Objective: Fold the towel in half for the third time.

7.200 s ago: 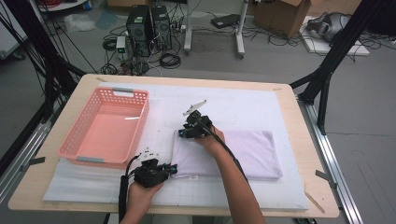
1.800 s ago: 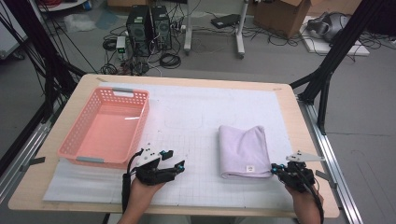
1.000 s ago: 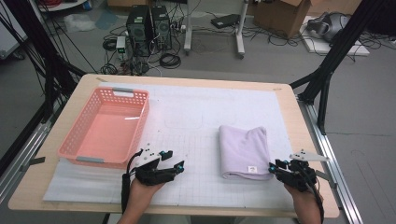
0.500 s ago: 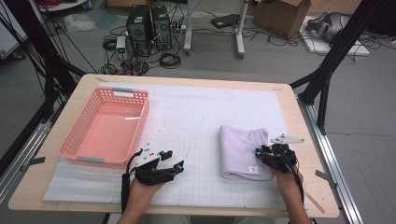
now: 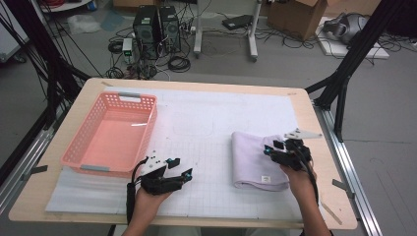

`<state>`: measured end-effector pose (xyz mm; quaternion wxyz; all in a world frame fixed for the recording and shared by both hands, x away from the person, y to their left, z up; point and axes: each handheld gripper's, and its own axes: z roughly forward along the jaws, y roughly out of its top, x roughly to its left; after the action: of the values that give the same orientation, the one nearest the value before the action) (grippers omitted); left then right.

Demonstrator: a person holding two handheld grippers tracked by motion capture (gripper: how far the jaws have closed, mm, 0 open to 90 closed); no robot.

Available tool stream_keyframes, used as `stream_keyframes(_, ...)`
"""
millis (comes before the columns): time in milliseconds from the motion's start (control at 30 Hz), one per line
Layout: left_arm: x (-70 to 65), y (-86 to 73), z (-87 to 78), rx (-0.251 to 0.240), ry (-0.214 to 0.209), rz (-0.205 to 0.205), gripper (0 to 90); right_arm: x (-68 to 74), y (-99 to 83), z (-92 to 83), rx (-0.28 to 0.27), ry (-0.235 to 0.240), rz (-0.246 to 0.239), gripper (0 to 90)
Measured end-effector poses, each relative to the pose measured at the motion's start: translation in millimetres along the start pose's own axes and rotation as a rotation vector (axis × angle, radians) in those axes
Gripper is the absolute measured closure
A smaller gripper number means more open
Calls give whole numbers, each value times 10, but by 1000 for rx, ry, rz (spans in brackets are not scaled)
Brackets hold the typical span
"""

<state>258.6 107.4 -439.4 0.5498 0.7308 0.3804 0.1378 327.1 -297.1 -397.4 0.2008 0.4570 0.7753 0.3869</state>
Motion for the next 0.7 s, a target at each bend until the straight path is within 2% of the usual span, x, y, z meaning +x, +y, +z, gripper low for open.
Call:
stream_keyframes(100, 6, 0, -9, -4, 0, -4, 380, 89, 120, 228, 25, 19, -10, 540)
stream_keyframes(233, 10, -1, -20, -4, 1, -5, 380, 180, 186, 542, 99, 38, -22, 547)
stream_keyframes(367, 22, -1, -33, -6, 3, -9, 381, 295, 229, 725, 102, 53, -46, 528)
stream_keyframes(467, 27, -2, -34, -8, 3, -10, 381, 400, 252, 811, 88, 101, -89, 512)
stream_keyframes(567, 28, -2, -29, -7, 1, -14, 381, 494, 249, 835, 83, 153, -151, 432)
stream_keyframes(633, 25, -2, -28, -8, 1, -13, 381, 468, 264, 783, 74, 182, -158, 427)
stream_keyframes(700, 22, -2, -31, -7, 1, -10, 381, 374, 276, 682, 32, 168, -131, 432)
